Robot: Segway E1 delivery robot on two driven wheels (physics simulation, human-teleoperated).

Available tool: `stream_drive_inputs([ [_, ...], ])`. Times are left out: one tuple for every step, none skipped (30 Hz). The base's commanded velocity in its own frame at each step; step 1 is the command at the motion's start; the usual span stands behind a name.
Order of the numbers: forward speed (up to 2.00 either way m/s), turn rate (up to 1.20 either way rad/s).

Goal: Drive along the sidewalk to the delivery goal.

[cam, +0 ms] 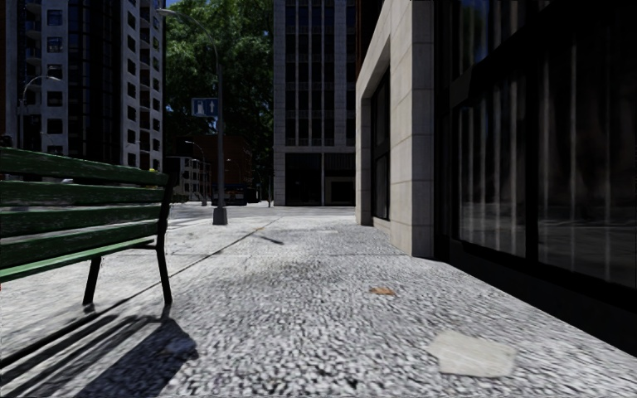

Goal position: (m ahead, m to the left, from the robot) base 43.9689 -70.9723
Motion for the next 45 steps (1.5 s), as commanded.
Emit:
stream_drive_inputs([
  [2.00,0.00],
  [2.00,0.00],
  [2.00,0.00],
  [2.00,0.00],
  [2.00,0.00],
  [2.00,0.00],
  [2.00,0.00],
  [2.00,0.00],
  [2.00,0.00],
  [2.00,0.00],
  [2.00,0.00],
  [2.00,0.00],
  [2.00,0.00],
  [2.00,0.00],
  [2.00,0.00],
  [2.00,0.00],
  [2.00,0.00],
  [2.00,0.00],
  [2.00,0.00],
  [2.00,0.00],
  [2.00,0.00],
  [2.00,0.12],
  [2.00,0.20],
  [2.00,0.22],
  [2.00,0.22],
  [2.00,0.15],
  [2.00,0.02],
  [2.00,0.02],
  [2.00,0.00],
  [2.00,0.00],
  [2.00,0.00],
  [2.00,0.00],
  [2.00,0.00],
  [2.00,0.00],
  [2.00,0.00],
  [2.00,0.00],
  [2.00,0.00],
  [2.00,0.00],
  [2.00,0.00],
  [2.00,0.00],
  [2.00,0.06],
  [2.00,0.16],
  [2.00,0.20],
  [2.00,0.21],
  [2.00,0.21],
])
